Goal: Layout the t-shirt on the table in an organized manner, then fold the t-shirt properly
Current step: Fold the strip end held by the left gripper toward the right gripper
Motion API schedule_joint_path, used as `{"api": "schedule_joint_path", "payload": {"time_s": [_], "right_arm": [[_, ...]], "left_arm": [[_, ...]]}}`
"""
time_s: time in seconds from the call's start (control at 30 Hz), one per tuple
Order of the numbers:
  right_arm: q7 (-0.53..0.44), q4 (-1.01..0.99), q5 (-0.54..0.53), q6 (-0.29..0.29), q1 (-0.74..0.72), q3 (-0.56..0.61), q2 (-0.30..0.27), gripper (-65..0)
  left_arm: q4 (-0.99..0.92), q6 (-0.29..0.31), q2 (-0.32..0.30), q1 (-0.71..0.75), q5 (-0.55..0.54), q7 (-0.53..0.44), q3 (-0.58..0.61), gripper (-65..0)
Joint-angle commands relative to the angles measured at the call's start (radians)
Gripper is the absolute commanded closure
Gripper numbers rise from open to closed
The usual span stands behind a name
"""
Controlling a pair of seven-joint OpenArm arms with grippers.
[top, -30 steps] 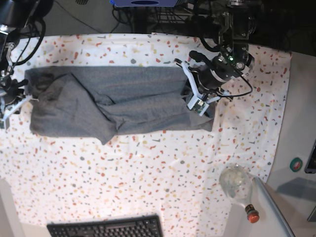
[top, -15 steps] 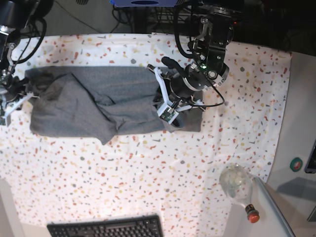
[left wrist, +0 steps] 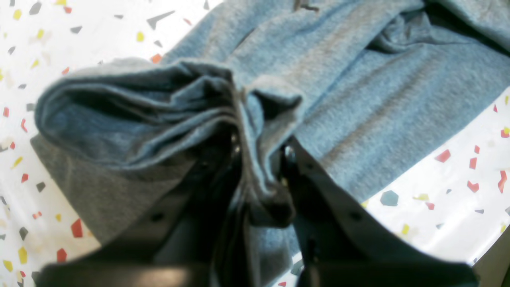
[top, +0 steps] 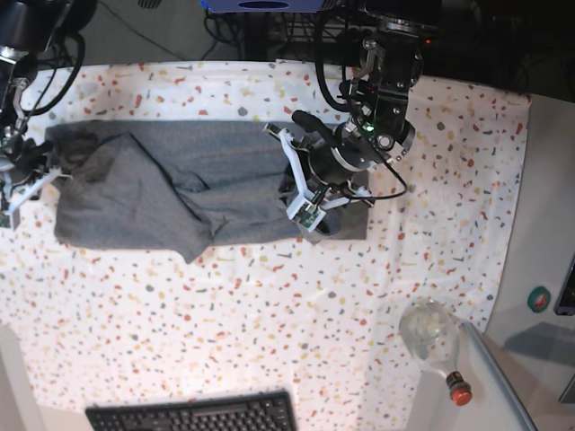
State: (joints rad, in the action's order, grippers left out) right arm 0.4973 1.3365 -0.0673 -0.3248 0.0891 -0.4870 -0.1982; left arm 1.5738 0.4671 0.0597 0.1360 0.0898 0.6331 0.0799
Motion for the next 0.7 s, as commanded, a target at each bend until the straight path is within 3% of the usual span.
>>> {"api": "schedule_joint_path", "payload": {"time_s": [0.0,0.67], "right_arm": [[-0.019,0.015,-0.002,0.002,-0.016,-0.006,-0.017,0.0],[-0.019,0.013,-0.002,0.002,-0.028,-0.006,-0.017,0.0]], "left_arm": [[0.015,0.002,0.013,-0.012,-0.012,-0.023,0.004,0.0],[-0.026,0.002,0.015,-0.014,-0.012,-0.023,0.004,0.0]]}}
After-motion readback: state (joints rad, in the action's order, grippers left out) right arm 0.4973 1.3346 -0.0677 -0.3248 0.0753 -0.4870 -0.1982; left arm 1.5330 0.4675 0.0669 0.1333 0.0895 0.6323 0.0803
